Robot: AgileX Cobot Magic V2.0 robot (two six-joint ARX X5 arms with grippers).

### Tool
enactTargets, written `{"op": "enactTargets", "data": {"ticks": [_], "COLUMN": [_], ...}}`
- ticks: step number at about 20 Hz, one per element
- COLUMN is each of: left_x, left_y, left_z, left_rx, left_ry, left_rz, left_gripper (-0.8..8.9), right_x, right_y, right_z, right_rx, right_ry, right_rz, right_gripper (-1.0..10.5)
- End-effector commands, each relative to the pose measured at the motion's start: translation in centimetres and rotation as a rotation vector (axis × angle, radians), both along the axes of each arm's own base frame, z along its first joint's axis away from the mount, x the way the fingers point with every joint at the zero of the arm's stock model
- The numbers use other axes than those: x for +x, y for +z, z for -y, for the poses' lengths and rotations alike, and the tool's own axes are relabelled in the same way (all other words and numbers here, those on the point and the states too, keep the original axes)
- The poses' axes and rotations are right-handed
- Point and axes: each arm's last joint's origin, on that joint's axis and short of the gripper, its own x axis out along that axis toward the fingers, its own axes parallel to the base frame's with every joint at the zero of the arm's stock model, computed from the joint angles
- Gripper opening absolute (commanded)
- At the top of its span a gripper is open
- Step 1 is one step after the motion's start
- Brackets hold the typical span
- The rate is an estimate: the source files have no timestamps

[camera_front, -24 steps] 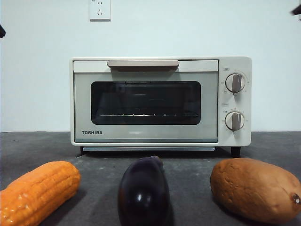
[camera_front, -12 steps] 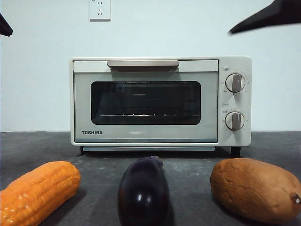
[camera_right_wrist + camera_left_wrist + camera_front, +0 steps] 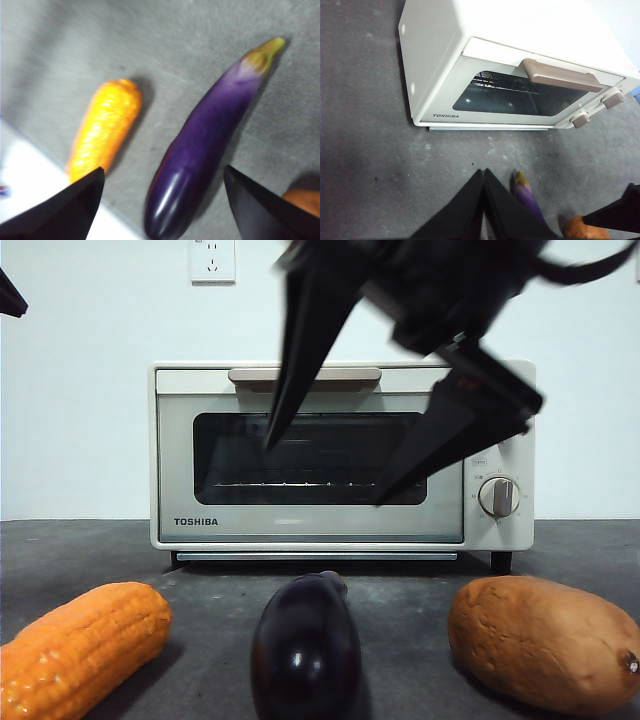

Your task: Take the eggplant from the table,put the eggplant in the oven

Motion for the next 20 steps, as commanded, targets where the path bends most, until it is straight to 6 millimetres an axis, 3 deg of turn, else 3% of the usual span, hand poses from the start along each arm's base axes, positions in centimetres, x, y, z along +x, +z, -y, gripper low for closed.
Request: {"op": "enactTargets", "data": {"ticks": [1,5,8,12,14,16,20], "left_x": [0.1,0.1,0.1,0.0,0.0,0.1,0.7], "left_y": [0.7,0.7,0.7,0.6,0.6,0.5,0.4], "left_z": [0.1,0.1,0.1,0.1,0.0,0.1,0.4], "left_rx": [0.007,0.007,0.008,0.032,0.032,0.032,0.034], "left_ry": [-0.01,-0.011,-0.011,-0.023,-0.023,-0.023,-0.041], "left_rz": [0.03,0.028,0.028,0.024,0.023,0.021,0.004], "left_gripper": [0.06,0.06,0.06,0.06,0.06,0.06,0.06], "right_x": [0.6,1.9,2.5,2.5,2.5,2.3,1.1], "right_y": [-1.1,-4.3,-6.5,-7.2,-6.4,-4.5,2.2], "right_z": [-2.3,-4.9,-5.7,-6.0,-6.1,-6.5,-5.9], "right_rx": [-0.101,-0.24,-0.284,-0.304,-0.302,-0.326,-0.421], "right_ry": [-0.012,-0.02,-0.033,-0.051,-0.055,-0.019,0.236], "right_rz": [-0.012,-0.041,-0.072,-0.079,-0.082,-0.082,-0.016], "right_gripper": [3.9,3.9,3.8,2.6,1.7,1.6,1.6]}}
